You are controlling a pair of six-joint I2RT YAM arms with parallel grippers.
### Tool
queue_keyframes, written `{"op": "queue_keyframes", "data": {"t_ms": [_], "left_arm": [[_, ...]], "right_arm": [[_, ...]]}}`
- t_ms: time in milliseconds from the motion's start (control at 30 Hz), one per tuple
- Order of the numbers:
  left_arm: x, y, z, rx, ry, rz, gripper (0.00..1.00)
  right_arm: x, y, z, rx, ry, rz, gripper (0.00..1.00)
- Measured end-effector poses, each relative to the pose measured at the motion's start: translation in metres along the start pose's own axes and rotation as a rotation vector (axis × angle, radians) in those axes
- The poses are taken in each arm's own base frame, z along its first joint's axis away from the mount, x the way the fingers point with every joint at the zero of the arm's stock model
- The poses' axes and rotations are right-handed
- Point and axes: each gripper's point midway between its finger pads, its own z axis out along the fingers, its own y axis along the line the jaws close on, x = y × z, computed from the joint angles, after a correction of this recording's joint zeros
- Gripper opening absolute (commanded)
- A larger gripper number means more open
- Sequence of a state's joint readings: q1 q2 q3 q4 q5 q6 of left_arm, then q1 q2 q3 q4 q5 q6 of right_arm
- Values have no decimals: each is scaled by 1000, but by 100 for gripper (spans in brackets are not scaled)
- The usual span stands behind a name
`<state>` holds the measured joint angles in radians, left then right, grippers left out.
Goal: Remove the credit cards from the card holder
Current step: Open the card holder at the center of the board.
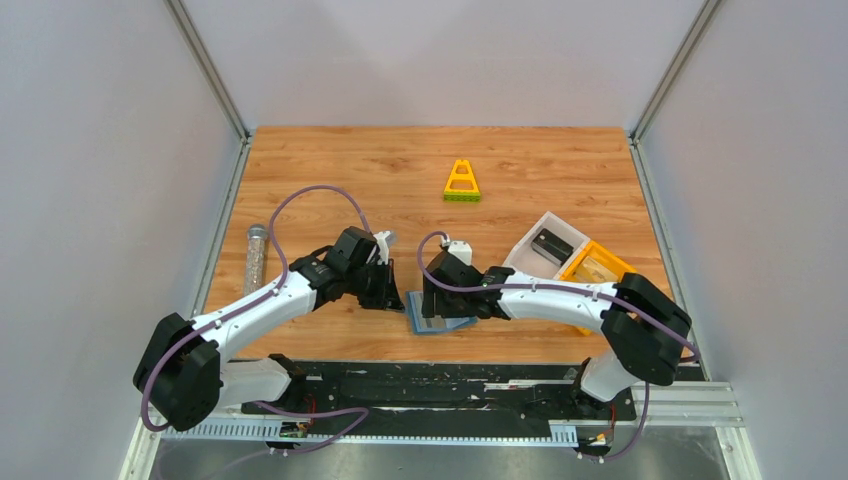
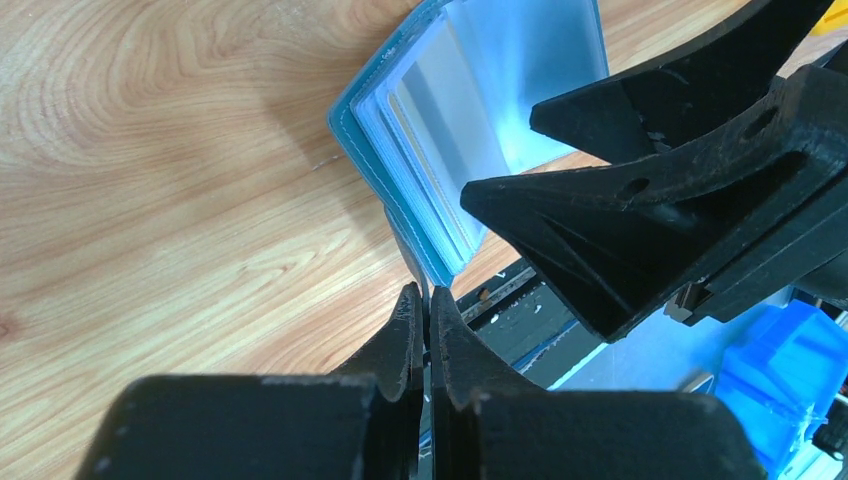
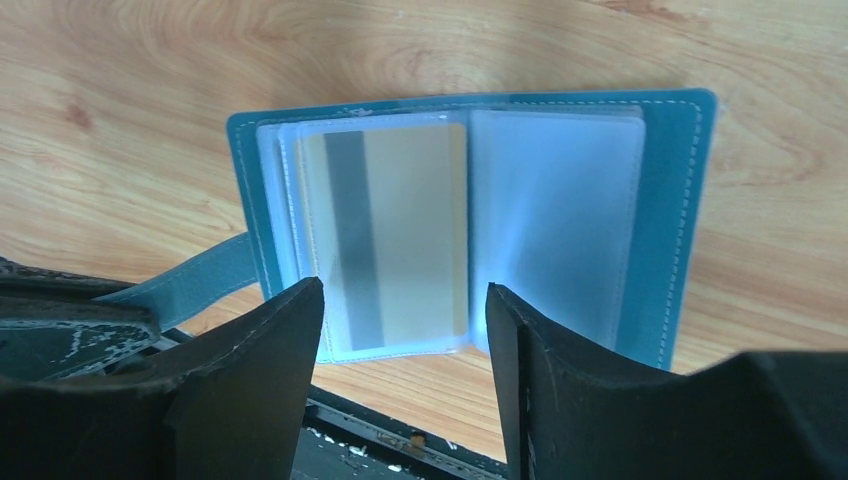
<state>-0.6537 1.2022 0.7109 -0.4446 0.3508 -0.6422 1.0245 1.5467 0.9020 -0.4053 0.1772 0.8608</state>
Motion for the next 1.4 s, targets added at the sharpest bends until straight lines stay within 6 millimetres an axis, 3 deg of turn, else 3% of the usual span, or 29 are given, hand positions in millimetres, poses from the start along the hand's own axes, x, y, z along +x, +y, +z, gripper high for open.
{"op": "queue_keyframes", "data": {"t_ms": [167, 400, 1400], "left_arm": [[0, 0, 0, 2, 1, 0, 0], [0, 0, 0, 2, 2, 0, 0], [1, -1, 0, 5, 4, 1, 0]], "right_arm": [[2, 8, 4, -37, 12, -9, 65], [5, 9, 13, -38, 25, -11, 57], [-4, -4, 7, 98, -84, -66, 53]]}}
